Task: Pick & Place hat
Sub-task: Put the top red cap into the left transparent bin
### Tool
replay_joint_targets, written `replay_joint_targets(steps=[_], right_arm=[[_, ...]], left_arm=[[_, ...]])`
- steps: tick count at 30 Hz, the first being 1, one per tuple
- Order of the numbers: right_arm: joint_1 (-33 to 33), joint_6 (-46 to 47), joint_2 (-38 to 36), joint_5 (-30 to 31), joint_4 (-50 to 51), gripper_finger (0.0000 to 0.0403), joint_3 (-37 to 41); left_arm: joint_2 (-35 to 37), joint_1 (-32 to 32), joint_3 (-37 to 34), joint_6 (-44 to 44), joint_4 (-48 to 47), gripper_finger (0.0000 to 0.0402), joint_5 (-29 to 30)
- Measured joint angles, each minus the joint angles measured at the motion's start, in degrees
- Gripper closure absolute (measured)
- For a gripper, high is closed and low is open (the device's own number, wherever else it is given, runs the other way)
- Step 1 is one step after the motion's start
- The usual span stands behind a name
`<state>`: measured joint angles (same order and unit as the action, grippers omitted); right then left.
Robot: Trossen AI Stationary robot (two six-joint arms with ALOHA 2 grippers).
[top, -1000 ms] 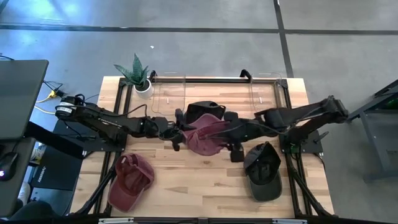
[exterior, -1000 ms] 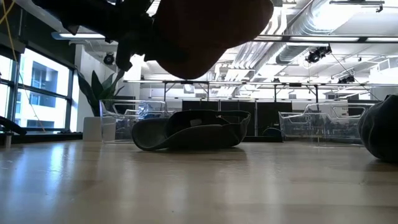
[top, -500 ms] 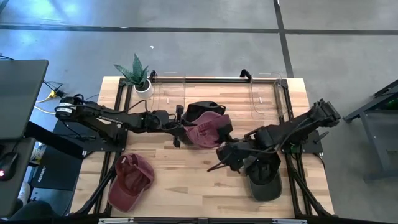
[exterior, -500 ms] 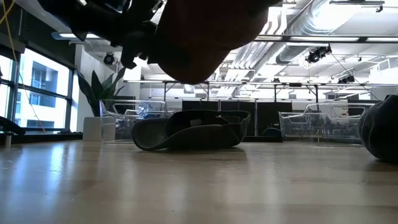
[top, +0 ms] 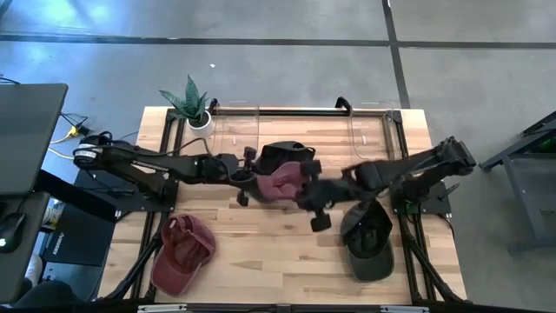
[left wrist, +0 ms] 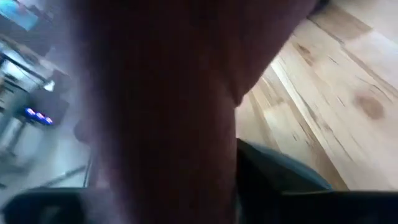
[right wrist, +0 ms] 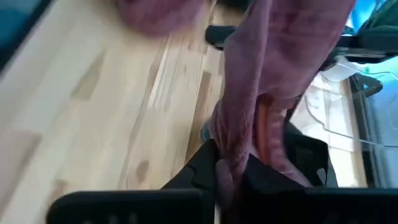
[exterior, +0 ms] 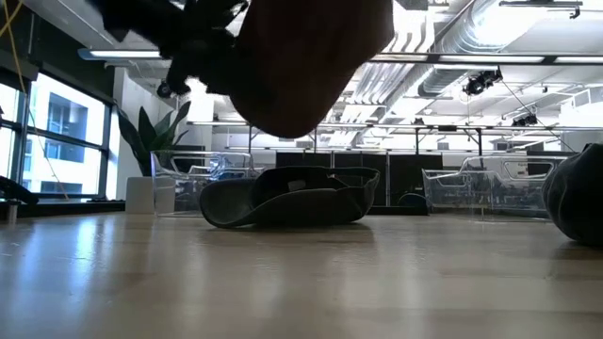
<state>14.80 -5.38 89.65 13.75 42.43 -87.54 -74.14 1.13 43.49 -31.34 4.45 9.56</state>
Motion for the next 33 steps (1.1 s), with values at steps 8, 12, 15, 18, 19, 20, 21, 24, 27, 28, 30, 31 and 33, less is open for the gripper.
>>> replay_joint_targets(steps=[8, 12, 15, 18, 19, 20, 21, 24, 27, 28, 30, 31, 33], right_arm=[[-10.5, -0.3, 0.0, -10.6, 2.5, 0.0389, -8.4], [-16.8, -4.5, 0.0, -14.2, 1.2, 0.039, -10.8], [-21.6, -8.3, 0.7, -17.6, -1.5, 0.0385, -11.8], [-25.9, -13.0, 3.3, -21.1, -4.1, 0.039, -13.5], [-27.2, -14.6, 4.5, -21.5, -5.2, 0.0391, -14.2], [-28.3, -16.5, 5.9, -21.7, -6.3, 0.0391, -15.1], [-29.4, -18.4, 7.3, -21.7, -7.3, 0.0391, -16.1], [-32.4, -23.7, 12.1, -21.8, -11.3, 0.039, -20.1], [-35.0, -28.9, 18.1, -21.9, -15.4, 0.0383, -25.0], [-35.8, -30.5, 20.3, -21.9, -16.8, 0.0383, -26.7], [-37.3, -33.8, 25.0, -21.9, -18.9, 0.0386, -30.2], [-38.0, -35.6, 27.2, -22.1, -19.6, 0.0389, -31.9], [-39.2, -39.7, 31.2, -23.3, -20.0, 0.039, -35.4]], left_arm=[[5.5, 0.0, 8.6, 15.0, -36.2, 0.0187, 1.3], [8.9, 0.0, 8.8, 21.4, -44.5, 0.018, 2.6], [12.2, 0.0, 7.7, 25.0, -47.4, 0.0179, 2.9], [15.8, 0.0, 6.4, 27.2, -46.1, 0.0179, 3.0], [17.0, 0.0, 5.7, 28.1, -45.4, 0.0179, 3.2], [18.1, 0.0, 4.9, 29.0, -44.4, 0.0179, 3.3], [19.2, 0.0, 4.1, 30.2, -42.9, 0.0179, 3.6], [22.4, 0.0, 2.0, 36.1, -40.7, 0.0179, 4.6], [24.2, 0.0, 0.2, 41.3, -40.2, 0.0179, 5.9], [24.6, 0.0, -0.3, 42.9, -40.2, 0.0179, 6.2], [25.4, 0.0, -1.2, 45.6, -40.1, 0.0179, 7.5], [25.8, 0.0, -1.6, 46.6, -40.1, 0.0179, 7.9], [26.5, 0.0, -2.3, 47.8, -40.2, 0.0179, 8.6]])
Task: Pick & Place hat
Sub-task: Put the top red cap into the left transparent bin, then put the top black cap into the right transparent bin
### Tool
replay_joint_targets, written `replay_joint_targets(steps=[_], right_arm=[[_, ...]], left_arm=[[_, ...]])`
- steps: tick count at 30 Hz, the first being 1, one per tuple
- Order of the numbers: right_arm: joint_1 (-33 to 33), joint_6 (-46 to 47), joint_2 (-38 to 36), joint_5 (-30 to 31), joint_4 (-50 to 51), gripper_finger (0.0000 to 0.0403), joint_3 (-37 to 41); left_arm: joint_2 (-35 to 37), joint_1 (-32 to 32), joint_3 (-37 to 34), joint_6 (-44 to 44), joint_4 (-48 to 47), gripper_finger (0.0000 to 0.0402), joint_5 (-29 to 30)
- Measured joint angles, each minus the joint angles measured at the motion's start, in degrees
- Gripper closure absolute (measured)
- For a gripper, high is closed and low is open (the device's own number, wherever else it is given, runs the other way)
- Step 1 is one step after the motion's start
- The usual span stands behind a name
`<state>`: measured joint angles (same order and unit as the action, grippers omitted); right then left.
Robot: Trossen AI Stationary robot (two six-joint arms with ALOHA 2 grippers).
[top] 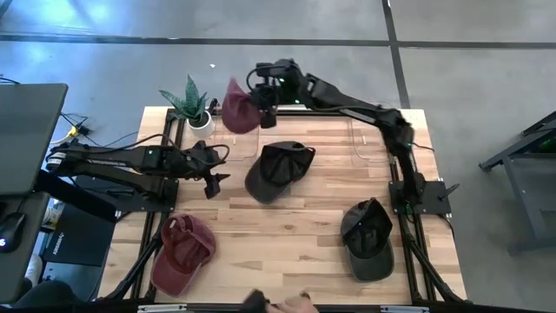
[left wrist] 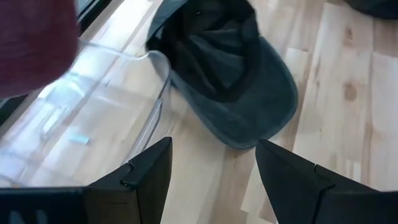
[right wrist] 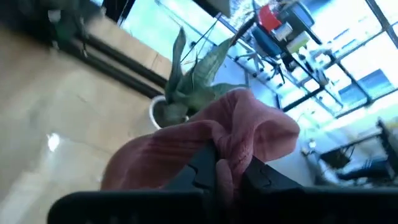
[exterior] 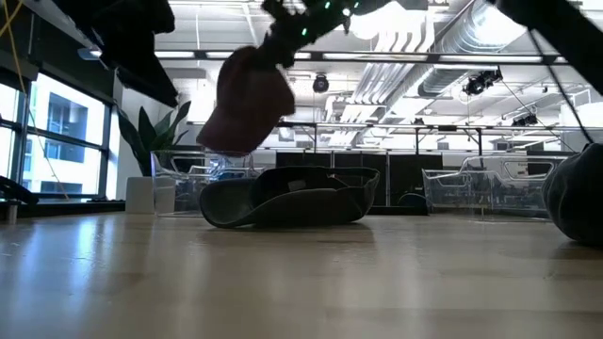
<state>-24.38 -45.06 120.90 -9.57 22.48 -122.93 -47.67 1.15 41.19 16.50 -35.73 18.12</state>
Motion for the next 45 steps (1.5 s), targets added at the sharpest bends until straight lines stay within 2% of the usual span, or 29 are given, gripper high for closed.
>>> replay_joint_targets(steps=[5, 9, 15, 18, 24, 32, 39, 42, 45], right_arm=[[-1.8, -6.5, 7.7, -4.0, 1.5, 0.0382, -6.0], [-2.3, -9.0, 10.7, -7.3, 1.3, 0.0376, -6.6], [-2.3, -11.6, 12.9, -7.3, 1.2, 0.039, -6.6], [-2.3, -11.7, 13.1, -7.0, 0.7, 0.0383, -6.6], [-2.3, -12.2, 13.1, -3.6, -1.4, 0.0339, -6.6], [-3.0, -10.1, 14.1, -3.4, -4.2, 0.0313, -6.6], [-4.2, -0.7, 14.1, -2.6, -9.3, 0.0268, -6.5], [-4.3, 2.5, 13.6, 1.3, -10.1, 0.0251, -6.6], [-4.1, 3.7, 12.2, 9.1, -7.6, 0.024, -6.5]], left_arm=[[1.8, 0.0, -0.9, 1.8, -0.5, 0.0179, -0.4], [3.7, 0.0, -0.9, 0.9, -0.5, 0.0179, 0.4], [5.8, 0.0, -0.9, 0.2, -0.6, 0.0179, 1.0], [6.0, 0.0, -0.9, 0.2, -0.5, 0.0179, 1.2], [5.9, 0.0, -0.9, 0.1, -0.5, 0.0179, 2.5], [5.9, 0.0, -0.9, -0.2, -0.4, 0.0179, 2.8], [5.9, 0.0, -0.9, -0.2, -0.4, 0.0179, 3.5], [5.9, 0.0, -0.9, -0.2, -0.4, 0.0179, 3.6], [5.9, 0.0, -0.9, -0.1, -1.0, 0.0179, 3.6]])
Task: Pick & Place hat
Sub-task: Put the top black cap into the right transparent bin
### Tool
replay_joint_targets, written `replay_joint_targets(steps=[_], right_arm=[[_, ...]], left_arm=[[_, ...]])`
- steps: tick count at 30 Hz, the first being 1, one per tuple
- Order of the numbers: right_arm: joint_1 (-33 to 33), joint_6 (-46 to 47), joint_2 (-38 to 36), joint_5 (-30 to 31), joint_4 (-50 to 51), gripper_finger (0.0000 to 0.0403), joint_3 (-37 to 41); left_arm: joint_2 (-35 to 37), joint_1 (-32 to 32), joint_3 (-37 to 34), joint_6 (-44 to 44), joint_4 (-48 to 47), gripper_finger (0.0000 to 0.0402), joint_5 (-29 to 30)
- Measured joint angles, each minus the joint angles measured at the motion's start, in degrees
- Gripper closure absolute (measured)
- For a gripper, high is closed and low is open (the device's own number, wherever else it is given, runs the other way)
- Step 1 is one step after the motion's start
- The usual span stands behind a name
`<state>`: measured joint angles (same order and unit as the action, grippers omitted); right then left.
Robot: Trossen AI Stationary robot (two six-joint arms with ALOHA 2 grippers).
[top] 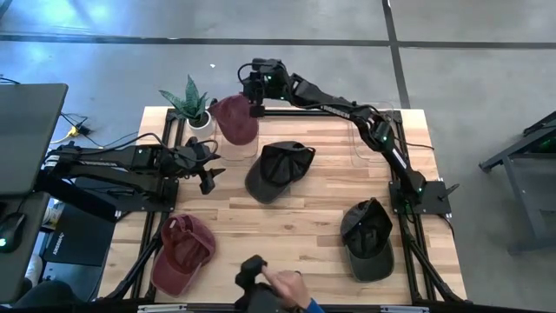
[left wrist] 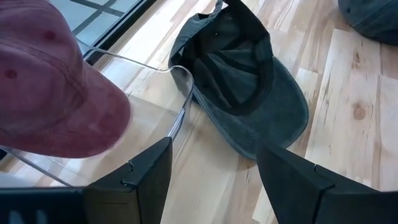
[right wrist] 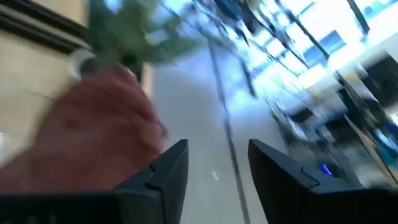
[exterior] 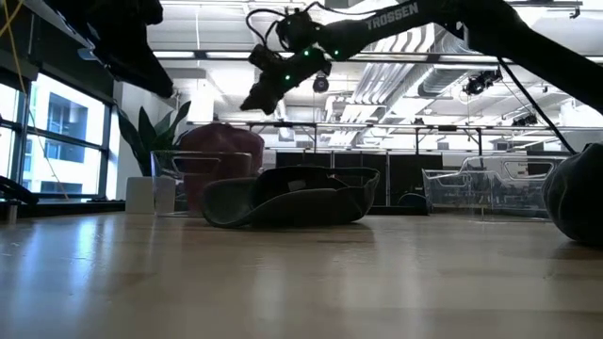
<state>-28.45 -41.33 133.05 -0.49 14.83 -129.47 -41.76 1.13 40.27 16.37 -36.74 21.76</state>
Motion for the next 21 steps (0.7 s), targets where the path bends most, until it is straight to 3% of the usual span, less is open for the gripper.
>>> replay_joint_targets(steps=[2, 5, 12, 17, 21], right_arm=[[0.4, 0.7, -1.9, 4.9, 4.5, 0.0238, 0.0], [1.3, 2.7, -6.0, 6.4, 14.6, 0.0241, 0.0], [3.8, 8.3, -14.5, -4.7, 42.5, 0.026, 0.0], [4.4, 16.1, -19.4, -15.4, 53.5, 0.0281, 5.9], [9.0, 21.1, -27.9, -13.1, 50.7, 0.0306, 22.1]], left_arm=[[0.0, 0.0, 0.0, 0.4, -1.2, 0.0179, 0.3], [0.0, 0.0, 0.0, 0.9, -2.5, 0.0179, 2.5], [-1.2, 0.0, -0.3, -2.0, -0.8, 0.0179, 7.1], [-3.5, 0.0, -7.6, -8.2, 16.0, 0.0179, 2.4], [-8.1, 0.0, -15.1, -9.4, 36.1, 0.0179, -6.2]])
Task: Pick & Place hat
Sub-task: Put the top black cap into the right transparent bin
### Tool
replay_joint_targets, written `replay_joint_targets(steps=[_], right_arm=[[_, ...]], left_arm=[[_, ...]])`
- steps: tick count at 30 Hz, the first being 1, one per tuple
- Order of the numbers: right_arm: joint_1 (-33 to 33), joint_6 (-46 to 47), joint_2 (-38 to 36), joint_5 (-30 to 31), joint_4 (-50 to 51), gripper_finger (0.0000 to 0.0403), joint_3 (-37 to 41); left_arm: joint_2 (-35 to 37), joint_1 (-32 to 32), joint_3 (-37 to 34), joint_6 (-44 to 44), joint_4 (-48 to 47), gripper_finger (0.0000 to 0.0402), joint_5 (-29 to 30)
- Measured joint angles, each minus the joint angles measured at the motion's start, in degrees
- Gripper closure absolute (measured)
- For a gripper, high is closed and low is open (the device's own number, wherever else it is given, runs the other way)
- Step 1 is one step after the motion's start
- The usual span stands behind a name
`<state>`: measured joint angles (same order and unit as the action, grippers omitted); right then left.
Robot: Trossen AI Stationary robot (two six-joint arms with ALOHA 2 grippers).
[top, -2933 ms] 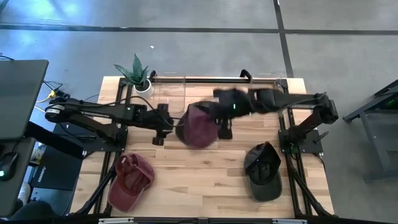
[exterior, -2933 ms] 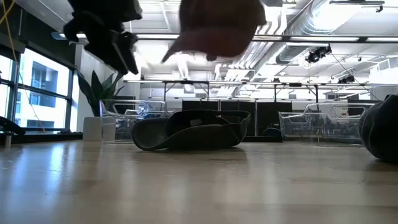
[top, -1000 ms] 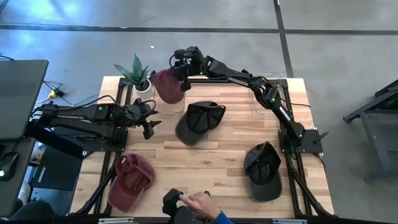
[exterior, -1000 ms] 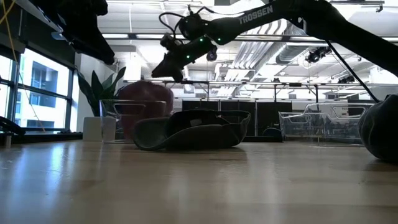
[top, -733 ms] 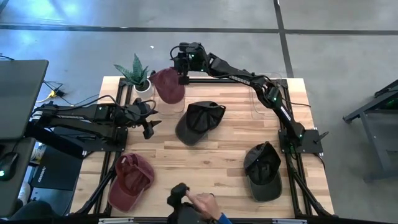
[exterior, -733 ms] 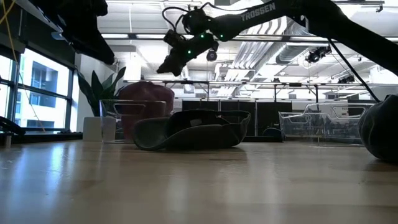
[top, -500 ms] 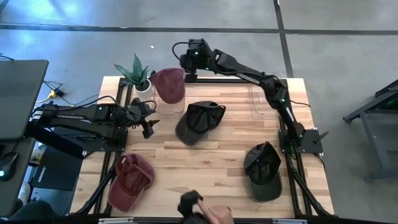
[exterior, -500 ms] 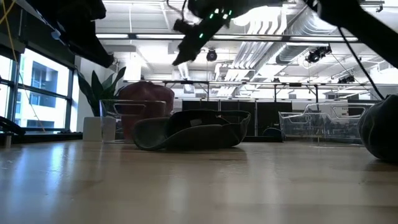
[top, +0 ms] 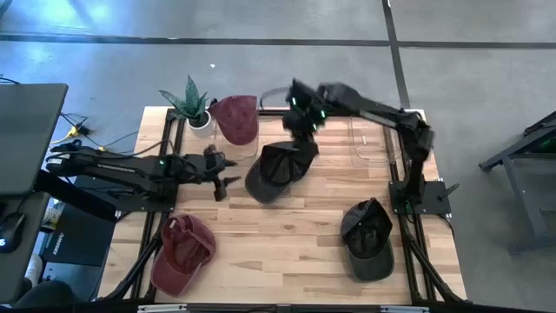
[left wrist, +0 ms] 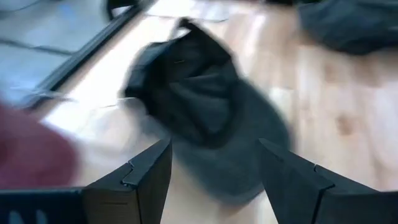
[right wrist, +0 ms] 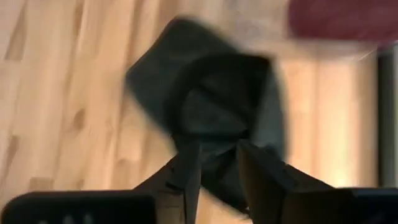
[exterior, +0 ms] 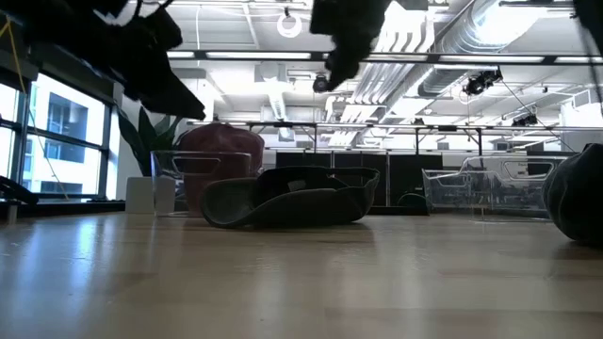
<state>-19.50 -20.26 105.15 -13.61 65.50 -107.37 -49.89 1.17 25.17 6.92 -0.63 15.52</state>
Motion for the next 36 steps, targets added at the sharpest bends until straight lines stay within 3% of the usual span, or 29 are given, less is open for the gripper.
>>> replay_joint_targets(steps=[4, 11, 14, 19, 24, 31, 36], right_arm=[[7.6, 8.4, -12.1, 9.2, -7.9, 0.0334, 18.7], [23.1, 29.1, -33.1, 20.3, -34.7, 0.0377, 49.2], [28.9, 33.3, -39.1, 22.5, -51.5, 0.0392, 61.4], [35.4, 32.4, -43.3, 23.6, -83.2, 0.04, 76.6], [38.6, 28.2, -43.5, 28.1, -99.4, 0.0397, 83.4], [42.0, 24.8, -43.5, 30.3, -100.2, 0.0399, 84.3], [43.9, 22.7, -43.5, 30.2, -100.2, 0.0401, 84.3]], left_arm=[[-7.3, 0.0, -2.9, 0.8, 13.2, 0.0179, -1.9], [-23.8, 0.0, 4.2, 0.2, 17.8, 0.0179, -5.0], [-30.9, 0.0, 11.8, -3.2, 13.2, 0.0179, -8.2], [-42.5, 0.0, 28.4, -4.1, -8.4, 0.0179, -9.8], [-53.2, 0.0, 42.9, -4.1, -21.2, 0.0179, -8.5], [-64.2, 0.0, 56.1, -1.4, -31.0, 0.0179, -7.9], [-67.1, -0.1, 58.8, -0.7, -33.4, 0.0211, -4.8]])
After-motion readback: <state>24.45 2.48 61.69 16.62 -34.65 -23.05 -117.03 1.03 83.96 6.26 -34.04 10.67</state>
